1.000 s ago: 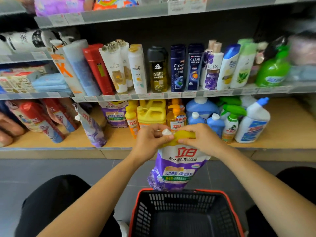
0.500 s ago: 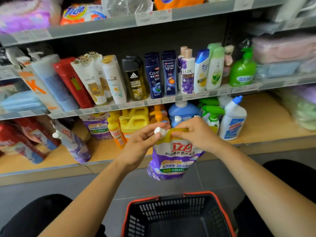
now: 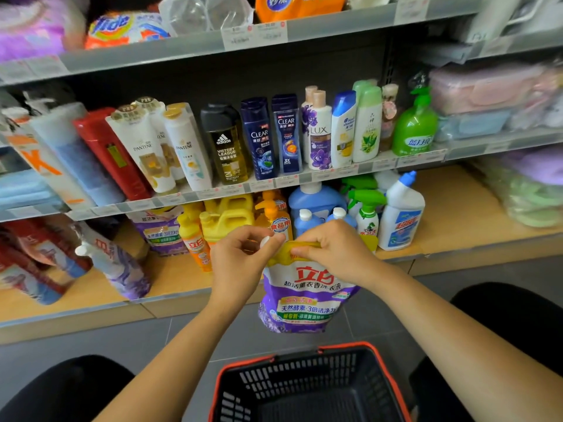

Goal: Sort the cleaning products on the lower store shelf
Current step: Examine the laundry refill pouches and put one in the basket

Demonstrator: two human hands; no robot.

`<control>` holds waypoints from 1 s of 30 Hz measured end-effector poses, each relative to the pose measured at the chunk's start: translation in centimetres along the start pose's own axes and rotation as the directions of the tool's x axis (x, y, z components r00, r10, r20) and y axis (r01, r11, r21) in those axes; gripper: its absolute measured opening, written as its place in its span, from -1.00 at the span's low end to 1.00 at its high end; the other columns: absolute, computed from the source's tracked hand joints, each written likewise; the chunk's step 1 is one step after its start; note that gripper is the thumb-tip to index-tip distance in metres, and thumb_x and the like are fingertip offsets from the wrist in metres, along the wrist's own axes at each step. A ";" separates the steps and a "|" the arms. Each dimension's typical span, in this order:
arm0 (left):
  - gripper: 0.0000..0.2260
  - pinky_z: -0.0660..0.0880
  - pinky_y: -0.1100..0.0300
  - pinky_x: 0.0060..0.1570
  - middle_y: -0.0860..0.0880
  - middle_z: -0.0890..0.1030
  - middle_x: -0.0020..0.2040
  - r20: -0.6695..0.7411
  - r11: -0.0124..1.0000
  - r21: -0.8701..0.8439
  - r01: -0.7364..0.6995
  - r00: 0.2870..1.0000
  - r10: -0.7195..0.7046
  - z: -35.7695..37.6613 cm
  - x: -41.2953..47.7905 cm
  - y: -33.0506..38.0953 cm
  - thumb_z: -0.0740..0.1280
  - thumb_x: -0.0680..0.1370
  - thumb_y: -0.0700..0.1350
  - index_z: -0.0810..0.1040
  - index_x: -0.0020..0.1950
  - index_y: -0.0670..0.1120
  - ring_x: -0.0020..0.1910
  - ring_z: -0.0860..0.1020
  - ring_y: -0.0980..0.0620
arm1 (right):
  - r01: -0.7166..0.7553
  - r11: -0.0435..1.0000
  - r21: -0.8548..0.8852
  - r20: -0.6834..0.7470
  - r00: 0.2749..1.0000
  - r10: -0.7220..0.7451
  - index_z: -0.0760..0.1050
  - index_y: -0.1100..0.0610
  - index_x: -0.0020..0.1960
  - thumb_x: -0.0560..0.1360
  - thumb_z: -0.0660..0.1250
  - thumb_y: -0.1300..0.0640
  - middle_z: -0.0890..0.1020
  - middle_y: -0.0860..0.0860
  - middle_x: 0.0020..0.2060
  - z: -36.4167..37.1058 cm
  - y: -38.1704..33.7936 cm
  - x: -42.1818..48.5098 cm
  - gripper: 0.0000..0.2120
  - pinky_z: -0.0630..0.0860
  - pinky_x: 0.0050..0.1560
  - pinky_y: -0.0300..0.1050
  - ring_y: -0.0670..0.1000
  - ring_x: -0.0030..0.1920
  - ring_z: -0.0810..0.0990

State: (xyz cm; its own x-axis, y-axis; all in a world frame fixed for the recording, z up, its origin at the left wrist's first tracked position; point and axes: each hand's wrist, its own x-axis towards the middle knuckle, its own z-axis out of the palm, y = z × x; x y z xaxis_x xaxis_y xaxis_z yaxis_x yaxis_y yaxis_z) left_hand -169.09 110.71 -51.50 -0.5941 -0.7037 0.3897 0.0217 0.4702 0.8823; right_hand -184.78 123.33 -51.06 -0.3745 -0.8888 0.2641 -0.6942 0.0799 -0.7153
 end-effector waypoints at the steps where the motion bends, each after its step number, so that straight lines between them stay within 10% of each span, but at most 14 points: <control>1: -0.79 0.65 -0.01 -0.18 0.02 0.72 -0.16 0.044 1.000 -0.021 0.015 0.999 -0.014 -0.1 0.1 0.0 0.49 0.46 0.09 0.69 -0.08 -0.04 -0.17 0.68 -0.03 | -0.004 1.000 0.009 0.001 1.000 0.004 0.74 0.01 -0.02 0.55 0.42 0.00 0.71 0.01 -0.29 -0.1 0.0 0.0 -0.86 0.58 -0.18 0.14 0.01 -0.24 0.65; 13: -0.68 0.62 0.19 0.06 0.01 0.71 0.16 0.316 0.964 -0.262 0.054 0.948 0.033 -1.8 0.9 -1.0 0.41 0.53 -0.17 0.61 0.29 -0.03 0.18 0.66 0.02 | -0.046 0.992 0.121 -0.028 0.998 0.049 0.74 0.06 -0.07 0.55 0.43 0.02 0.69 0.08 -0.32 -0.1 0.3 0.4 -0.85 0.56 -0.18 0.20 0.12 -0.25 0.63; 19: -0.62 0.62 0.19 0.04 0.01 0.70 0.17 0.569 0.945 -0.089 0.314 0.795 -0.211 -2.9 0.0 -5.0 0.44 0.51 -0.06 0.57 0.33 0.01 0.21 0.65 0.00 | 0.009 0.955 0.297 -0.162 0.986 0.041 0.73 0.08 -0.07 0.54 0.44 0.21 0.71 0.05 -0.31 -1.5 -0.2 0.4 -0.90 0.56 -0.24 -0.08 -0.07 -0.29 0.63; 25: -0.29 0.54 -0.02 0.28 -0.01 0.63 0.28 0.412 0.820 0.134 0.557 0.721 -0.557 -3.6 -1.5 -9.8 0.54 0.37 0.23 0.48 0.43 -0.04 0.26 0.60 -0.01 | 0.062 0.923 0.379 -0.290 0.955 0.055 0.69 -0.06 -0.14 0.54 0.44 0.20 0.73 0.10 -0.23 -3.1 -0.7 0.2 -0.83 0.58 -0.26 -0.05 -0.07 -0.25 0.63; 30: -0.58 0.54 0.09 0.19 -0.03 0.67 0.24 0.502 0.673 -0.023 0.739 0.591 -0.632 -2.1 -2.8 -10.3 0.42 0.51 0.10 0.59 0.30 -0.06 0.23 0.63 0.02 | 0.056 0.943 0.329 -0.312 0.949 0.053 0.69 -0.06 -0.15 0.54 0.43 0.18 0.70 0.15 -0.22 -3.3 -1.1 0.1 -0.83 0.61 -0.23 0.03 -0.01 -0.28 0.67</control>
State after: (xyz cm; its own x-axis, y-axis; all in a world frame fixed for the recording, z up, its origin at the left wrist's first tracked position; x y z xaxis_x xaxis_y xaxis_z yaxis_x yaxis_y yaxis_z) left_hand -165.95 106.74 -61.18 -0.7684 -0.4452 -0.4597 -0.4062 -0.2157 0.8880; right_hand -186.09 124.61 -48.12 -0.5838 -0.6979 0.4148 -0.4731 -0.1228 -0.8724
